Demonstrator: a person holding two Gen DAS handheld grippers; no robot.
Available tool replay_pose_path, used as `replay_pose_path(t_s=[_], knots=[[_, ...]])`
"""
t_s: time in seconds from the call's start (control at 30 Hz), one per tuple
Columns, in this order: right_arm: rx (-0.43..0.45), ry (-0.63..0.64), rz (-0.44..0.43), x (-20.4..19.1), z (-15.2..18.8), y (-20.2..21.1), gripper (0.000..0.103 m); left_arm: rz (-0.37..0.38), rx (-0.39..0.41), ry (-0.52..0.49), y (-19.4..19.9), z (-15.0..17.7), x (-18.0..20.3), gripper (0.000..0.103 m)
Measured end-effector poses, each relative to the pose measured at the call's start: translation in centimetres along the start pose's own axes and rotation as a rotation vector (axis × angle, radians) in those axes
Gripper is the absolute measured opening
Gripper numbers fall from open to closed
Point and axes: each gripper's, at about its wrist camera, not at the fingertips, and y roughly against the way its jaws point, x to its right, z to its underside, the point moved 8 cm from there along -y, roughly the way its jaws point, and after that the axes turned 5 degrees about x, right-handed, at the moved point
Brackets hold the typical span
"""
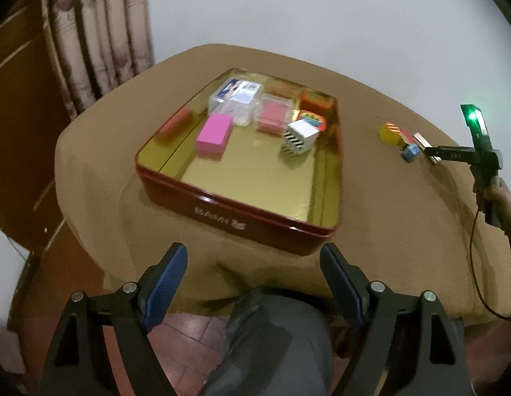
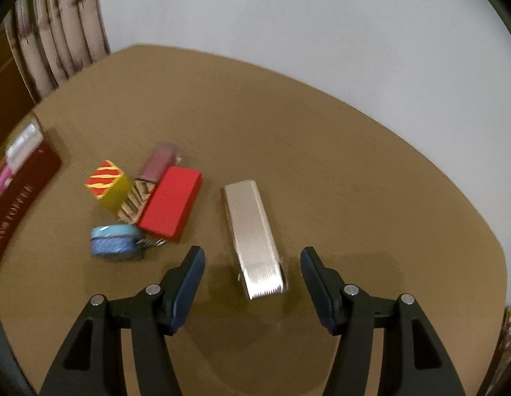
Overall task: Organize rigid objects
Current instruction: 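Grasp the gold metal bar with the right tool and lower it into the tin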
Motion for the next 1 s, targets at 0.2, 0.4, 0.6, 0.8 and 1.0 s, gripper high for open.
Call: replay_pose_path(t_s=[0.2, 0.4, 0.6, 0.8, 1.0], knots=[[-0.064, -0.009, -0.03, 0.1, -1.0, -2.2, 0.036, -0.031, -0.047, 0.021, -1.4, 1.1, -1.4, 0.079], [-0.112, -0.07, 0.008, -0.6, -0.1, -0.7, 0.029, -0.029, -0.001, 0.047, -0.3, 0.7, -2.2, 0.079], [0.022, -0.158, -0.145, -5.3, -1.9, 7.4, 0.029, -0.035, 0.0, 0.067, 1.0, 1.3, -3.6, 0.079], [0.088, -0.146, -0.425, -19.0, -7.1, 12.6, 0.029, -0.046, -0.032, 0.143, 1.2, 1.9, -5.9, 0.079], [-0.025, -0.075, -0.547, -32.3, -8.1, 9.4, 0.029, -0.109, -0.002, 0.116, 2.3, 2.1, -7.6, 0.08]])
